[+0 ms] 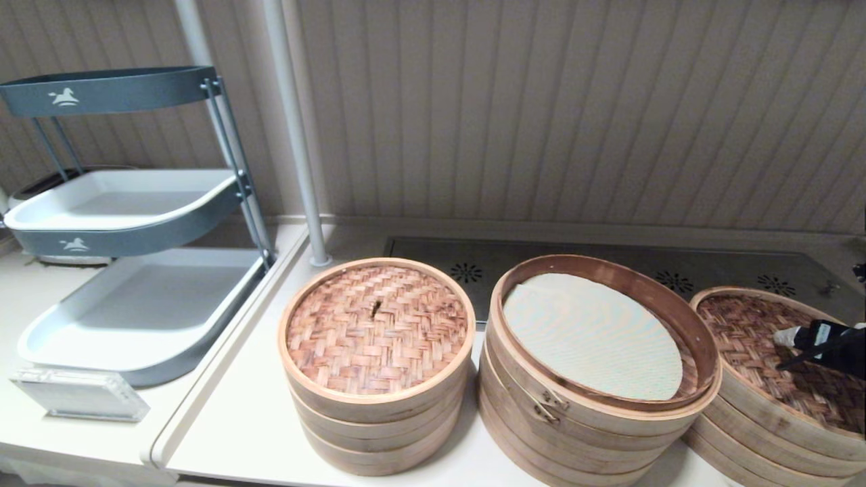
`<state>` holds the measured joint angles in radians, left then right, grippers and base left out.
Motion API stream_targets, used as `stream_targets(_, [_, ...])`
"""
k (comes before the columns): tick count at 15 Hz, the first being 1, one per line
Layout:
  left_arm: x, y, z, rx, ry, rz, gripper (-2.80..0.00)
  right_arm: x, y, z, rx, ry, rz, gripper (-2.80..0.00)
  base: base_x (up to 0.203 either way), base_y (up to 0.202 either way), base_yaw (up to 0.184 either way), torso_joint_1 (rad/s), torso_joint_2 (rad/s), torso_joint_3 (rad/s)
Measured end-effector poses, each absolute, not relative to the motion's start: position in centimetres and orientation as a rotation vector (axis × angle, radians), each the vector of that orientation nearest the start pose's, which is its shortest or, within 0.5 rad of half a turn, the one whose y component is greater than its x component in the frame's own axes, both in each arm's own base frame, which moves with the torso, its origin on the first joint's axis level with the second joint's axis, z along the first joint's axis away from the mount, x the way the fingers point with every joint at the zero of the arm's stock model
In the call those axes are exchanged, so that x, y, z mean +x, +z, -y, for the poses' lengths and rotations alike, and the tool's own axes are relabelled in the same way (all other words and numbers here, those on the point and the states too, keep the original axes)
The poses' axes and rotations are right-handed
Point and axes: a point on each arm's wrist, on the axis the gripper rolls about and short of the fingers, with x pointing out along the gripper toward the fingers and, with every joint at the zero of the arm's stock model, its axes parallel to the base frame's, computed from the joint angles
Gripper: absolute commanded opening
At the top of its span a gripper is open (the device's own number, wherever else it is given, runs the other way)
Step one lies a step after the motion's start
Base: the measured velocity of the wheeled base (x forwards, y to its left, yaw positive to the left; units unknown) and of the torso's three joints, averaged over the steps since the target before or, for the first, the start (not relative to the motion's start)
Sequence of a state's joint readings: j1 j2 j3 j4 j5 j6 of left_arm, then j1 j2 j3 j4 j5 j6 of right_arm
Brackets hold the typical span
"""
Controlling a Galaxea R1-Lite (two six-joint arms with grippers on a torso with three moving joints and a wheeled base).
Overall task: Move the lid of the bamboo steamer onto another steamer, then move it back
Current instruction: Pick up the steamer
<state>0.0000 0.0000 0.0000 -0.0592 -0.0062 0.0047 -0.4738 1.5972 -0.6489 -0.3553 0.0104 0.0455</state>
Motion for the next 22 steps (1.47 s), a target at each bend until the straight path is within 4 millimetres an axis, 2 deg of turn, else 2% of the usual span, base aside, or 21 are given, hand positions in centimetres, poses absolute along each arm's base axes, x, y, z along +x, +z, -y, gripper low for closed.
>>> stream_targets(14, [-2.3,8.2,0.0,0.004,-0.006,0.060,-2.80,22.2,13.3,11.3,0.215,-0.430,-0.611,-2.80,0.000,0.000,0.000,0.000,0.00,0.000])
stream_targets(22, [-2.3,8.2,0.0,0.005,-0.006,0.060,-2.80,22.1,15.6,11.2,0.194,-0.438,-0.530,-2.80,0.000,0.000,0.000,0.000,0.00,0.000])
